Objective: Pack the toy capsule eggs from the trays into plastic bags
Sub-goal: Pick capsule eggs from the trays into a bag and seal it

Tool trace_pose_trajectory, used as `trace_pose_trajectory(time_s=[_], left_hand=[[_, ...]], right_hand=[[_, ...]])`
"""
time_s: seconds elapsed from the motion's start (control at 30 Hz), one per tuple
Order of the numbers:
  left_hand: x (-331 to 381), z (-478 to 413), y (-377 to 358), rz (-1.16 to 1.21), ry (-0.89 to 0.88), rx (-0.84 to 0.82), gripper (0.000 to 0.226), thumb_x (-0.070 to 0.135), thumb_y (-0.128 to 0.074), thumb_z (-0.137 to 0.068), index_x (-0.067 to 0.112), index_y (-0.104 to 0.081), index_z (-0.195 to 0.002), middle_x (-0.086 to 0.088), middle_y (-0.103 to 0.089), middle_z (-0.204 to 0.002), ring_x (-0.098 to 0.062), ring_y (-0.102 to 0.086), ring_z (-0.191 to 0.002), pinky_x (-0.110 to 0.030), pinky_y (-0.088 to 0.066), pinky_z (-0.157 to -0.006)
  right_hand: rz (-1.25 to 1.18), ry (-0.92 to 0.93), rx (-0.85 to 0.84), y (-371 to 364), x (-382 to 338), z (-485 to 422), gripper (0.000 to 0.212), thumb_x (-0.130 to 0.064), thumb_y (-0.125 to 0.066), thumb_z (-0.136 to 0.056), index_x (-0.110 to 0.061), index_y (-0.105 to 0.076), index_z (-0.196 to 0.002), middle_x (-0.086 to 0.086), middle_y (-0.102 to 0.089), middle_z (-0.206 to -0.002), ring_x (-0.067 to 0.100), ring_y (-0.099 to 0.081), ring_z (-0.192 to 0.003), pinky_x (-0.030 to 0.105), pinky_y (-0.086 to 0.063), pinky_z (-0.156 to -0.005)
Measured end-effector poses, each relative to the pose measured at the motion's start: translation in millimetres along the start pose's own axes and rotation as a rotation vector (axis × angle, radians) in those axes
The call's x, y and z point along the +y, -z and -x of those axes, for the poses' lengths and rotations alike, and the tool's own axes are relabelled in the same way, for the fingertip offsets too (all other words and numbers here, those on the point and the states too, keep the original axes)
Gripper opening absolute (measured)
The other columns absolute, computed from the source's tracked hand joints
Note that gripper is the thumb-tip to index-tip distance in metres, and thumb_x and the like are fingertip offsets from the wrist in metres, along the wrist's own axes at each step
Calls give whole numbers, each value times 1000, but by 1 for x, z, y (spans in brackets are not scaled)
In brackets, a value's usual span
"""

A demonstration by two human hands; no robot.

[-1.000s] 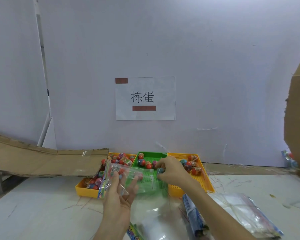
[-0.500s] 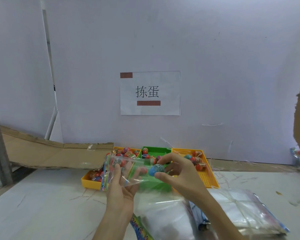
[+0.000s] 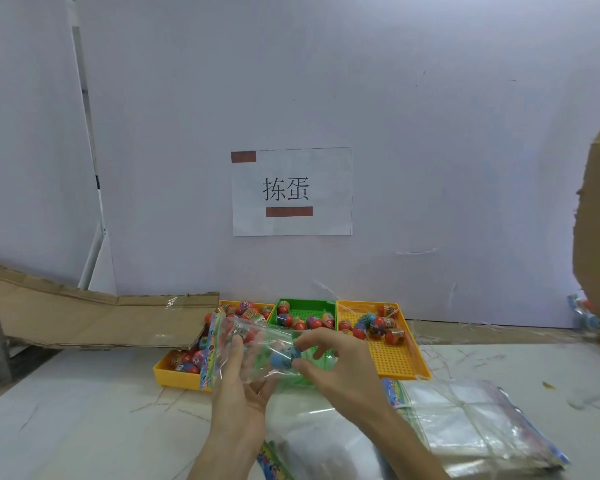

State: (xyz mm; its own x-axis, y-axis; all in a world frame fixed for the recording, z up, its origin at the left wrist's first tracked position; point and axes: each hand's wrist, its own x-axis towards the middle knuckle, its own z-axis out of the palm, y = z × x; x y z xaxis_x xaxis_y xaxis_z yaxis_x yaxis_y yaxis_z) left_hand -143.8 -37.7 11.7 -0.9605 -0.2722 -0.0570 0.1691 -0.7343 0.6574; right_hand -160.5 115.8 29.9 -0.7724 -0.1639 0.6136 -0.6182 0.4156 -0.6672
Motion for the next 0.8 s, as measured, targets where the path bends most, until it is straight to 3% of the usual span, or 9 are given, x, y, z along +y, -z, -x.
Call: trace_pose_trajectory(time_s=[0.2, 0.33, 0.43, 0.6, 0.7, 0.8], left_hand=[[-2, 1, -1, -48, -14, -32, 29, 36, -73, -80, 19, -78, -101, -7, -79, -102, -30, -74, -79, -36, -64, -58], [-3, 2, -3, -57, -9, -85, 35, 27, -73, -80, 8, -73, -110, -11, -77, -93, -23, -73, -66, -32, -63, -56], [-3, 1, -2, -36, -1, -105, 37, 24, -73, -78, 7, -69, -110, -11, -75, -84, -21, -73, -66, -30, -61, -54], [-3, 1, -1, -25, -1, -103, 43, 25, -73, -78, 1, -69, -113, -13, -75, -87, -19, -73, -67, -27, -60, -53], [-3, 1, 0, -5, 16, -98, 44, 24, -73, -78, 1, -68, -116, -15, -75, -89, -20, -74, -66, -27, -60, -52], [-2, 2, 0, 25, 20, -95, 41, 22, -73, -77, 4, -70, -114, -14, -76, -92, -19, -75, -69, -27, -60, -53]], right_hand=[[55, -45, 69, -11, 2, 4, 14, -42, -85, -73, -37, -74, -81, -24, -69, -85, 2, -52, -89, 36, -43, -88], [19, -20, 139, -15, 1, 6, 16, -44, -86, -73, -47, -71, -77, -22, -69, -85, 5, -53, -92, 28, -36, -91], [-6, 8, 127, -18, -2, 8, 21, -36, -84, -79, -53, -71, -81, -35, -66, -91, 6, -54, -96, 22, -30, -89], [-6, 23, 46, -20, -4, 9, 22, -21, -72, -90, -39, -78, -100, -39, -65, -97, 3, -54, -102, 28, -30, -96], [0, 36, -37, -22, -4, 11, 21, -28, -62, -91, -38, -75, -106, -43, -58, -103, 0, -48, -109, 22, -24, -97], [10, 53, -80, -22, -4, 13, 25, -36, -66, -87, -39, -73, -111, -40, -58, -109, -1, -47, -113, 22, -24, -99]])
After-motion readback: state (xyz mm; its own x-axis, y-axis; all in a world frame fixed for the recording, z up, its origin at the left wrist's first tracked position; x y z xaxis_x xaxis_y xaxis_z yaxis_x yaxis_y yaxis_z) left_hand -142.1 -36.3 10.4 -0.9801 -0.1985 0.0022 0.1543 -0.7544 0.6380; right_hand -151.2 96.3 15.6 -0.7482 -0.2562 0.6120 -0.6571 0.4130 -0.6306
